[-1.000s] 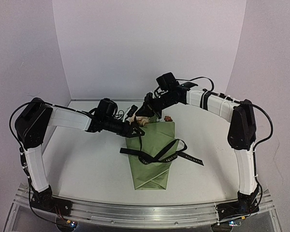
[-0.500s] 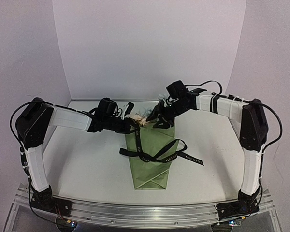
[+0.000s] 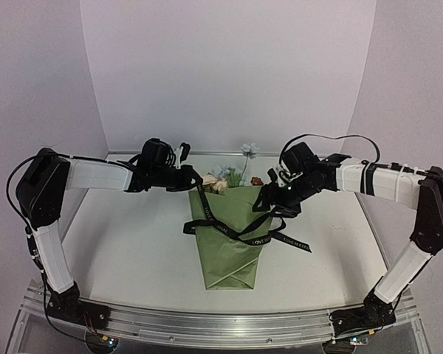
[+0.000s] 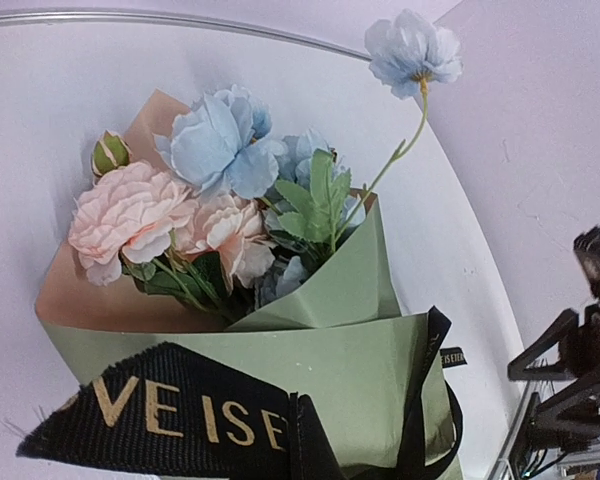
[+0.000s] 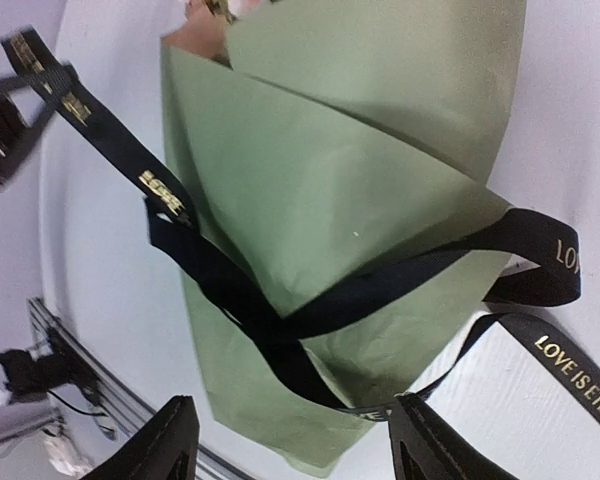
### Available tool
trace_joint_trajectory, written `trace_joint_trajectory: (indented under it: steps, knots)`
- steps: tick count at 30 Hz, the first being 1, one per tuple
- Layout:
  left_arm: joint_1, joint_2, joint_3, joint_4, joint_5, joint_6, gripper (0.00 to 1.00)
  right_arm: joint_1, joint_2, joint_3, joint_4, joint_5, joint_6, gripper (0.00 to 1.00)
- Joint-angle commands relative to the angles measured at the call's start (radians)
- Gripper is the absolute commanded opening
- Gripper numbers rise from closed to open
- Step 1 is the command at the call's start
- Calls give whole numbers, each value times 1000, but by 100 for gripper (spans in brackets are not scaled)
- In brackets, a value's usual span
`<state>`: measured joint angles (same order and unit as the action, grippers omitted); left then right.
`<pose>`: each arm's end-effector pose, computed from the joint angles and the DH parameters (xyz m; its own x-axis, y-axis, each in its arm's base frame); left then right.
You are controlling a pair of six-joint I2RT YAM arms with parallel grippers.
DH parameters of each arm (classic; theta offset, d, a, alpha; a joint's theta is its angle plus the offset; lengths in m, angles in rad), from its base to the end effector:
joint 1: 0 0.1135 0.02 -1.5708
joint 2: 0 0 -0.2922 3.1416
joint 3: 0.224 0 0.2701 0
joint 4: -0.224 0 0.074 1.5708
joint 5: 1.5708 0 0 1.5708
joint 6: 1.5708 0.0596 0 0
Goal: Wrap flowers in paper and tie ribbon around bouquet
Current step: Cross the ribbon over the folded bouquet.
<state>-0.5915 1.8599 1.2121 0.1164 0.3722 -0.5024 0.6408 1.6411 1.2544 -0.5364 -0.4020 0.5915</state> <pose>0.3707 -0.2751 0.2169 -0.7441 -0.0405 -0.6668 0.4808 0.6606 -0.5766 0.2945 0.2487 0.2585 -0.9430 -0.0631 -0.3269 -0.2573 0.7611 0.5954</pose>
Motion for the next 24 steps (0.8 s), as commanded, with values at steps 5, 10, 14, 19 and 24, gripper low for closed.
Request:
trace_joint_trajectory:
  steps: [5, 10, 14, 19, 24]
  knots:
    - [34, 2, 137, -108, 10, -56, 0, 85, 25, -72, 84, 31, -399, 62]
    - [41, 13, 162, -153, 31, -55, 0, 130, 64, -43, 87, 47, -562, 61]
    - [47, 20, 179, -176, 39, -57, 0, 148, 111, 1, 29, 61, -658, 59]
    - [52, 27, 194, -188, 56, -59, 0, 178, 140, 13, 9, 154, -748, 58]
    - [54, 33, 202, -196, 62, -62, 0, 196, 155, 11, 11, 236, -798, 58]
